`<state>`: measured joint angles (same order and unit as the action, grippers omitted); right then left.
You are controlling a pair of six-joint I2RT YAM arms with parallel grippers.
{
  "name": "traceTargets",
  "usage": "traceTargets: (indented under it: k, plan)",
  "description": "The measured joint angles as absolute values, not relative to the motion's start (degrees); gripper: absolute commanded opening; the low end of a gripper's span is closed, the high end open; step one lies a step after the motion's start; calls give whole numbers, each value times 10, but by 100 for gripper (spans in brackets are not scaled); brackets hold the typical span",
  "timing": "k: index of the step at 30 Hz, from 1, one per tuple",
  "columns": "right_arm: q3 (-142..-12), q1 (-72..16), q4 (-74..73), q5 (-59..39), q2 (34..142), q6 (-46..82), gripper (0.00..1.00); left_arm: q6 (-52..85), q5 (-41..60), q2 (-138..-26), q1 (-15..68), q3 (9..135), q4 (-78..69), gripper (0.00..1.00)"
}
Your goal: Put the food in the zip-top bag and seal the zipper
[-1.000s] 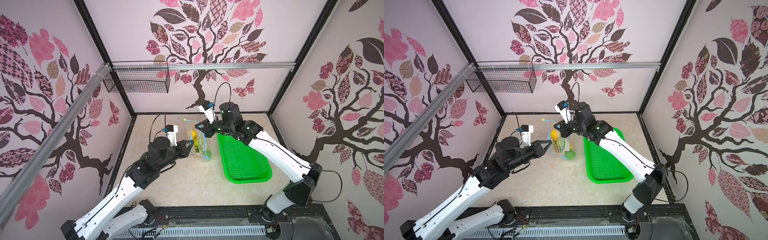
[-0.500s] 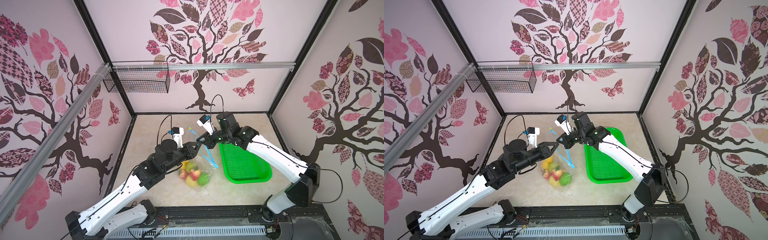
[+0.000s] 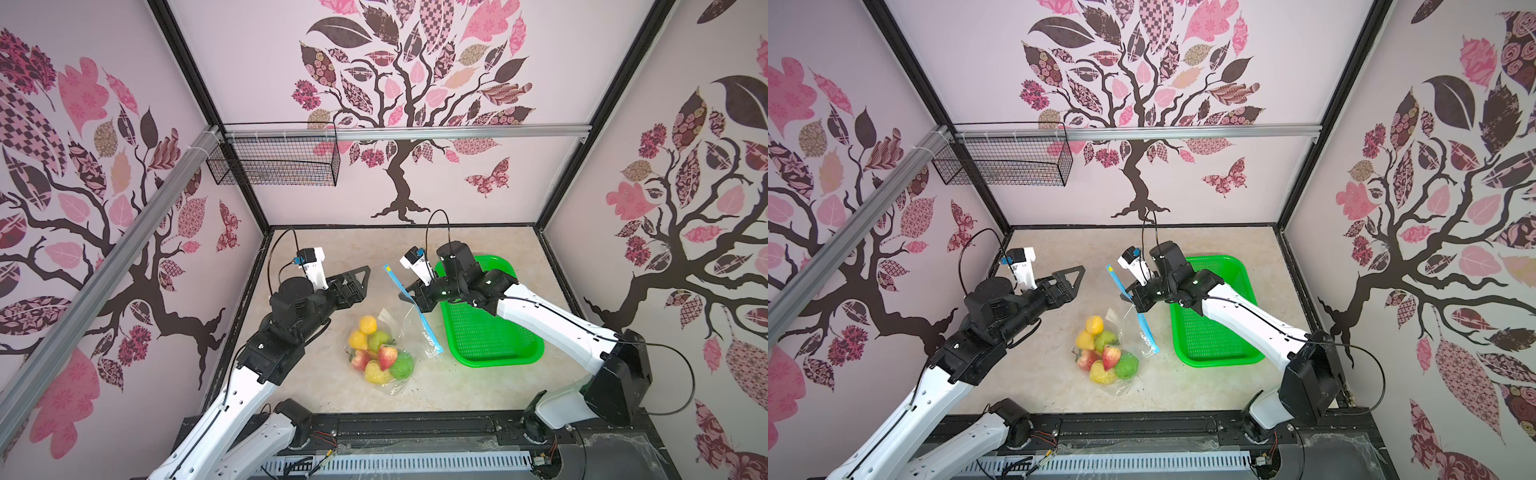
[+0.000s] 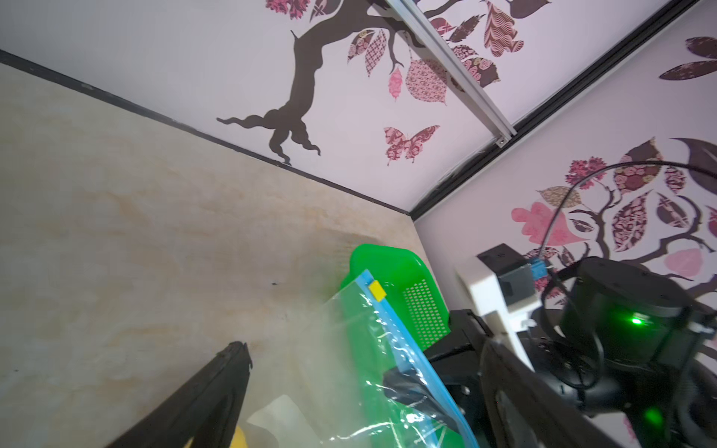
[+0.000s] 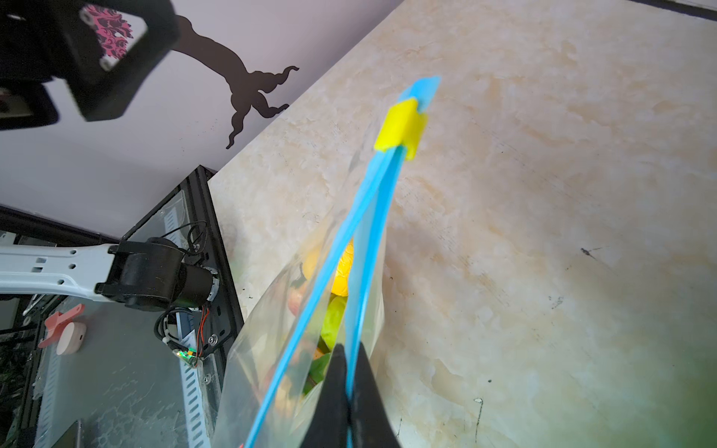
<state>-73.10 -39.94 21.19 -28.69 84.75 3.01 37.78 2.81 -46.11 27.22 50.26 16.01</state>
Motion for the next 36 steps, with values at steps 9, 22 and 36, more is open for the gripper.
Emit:
traceTargets:
  k: [9,22,36]
  plan:
    - [-749,-399,218,-299,848,27,0,376,273,-556,135,432,-30,96]
    - [-762,-399,220,-303,848,16,0,389,448,-659,134,430,-182,92]
    - [-762,-399,209,-325,848,20,0,410,486,-717,134,430,-244,73]
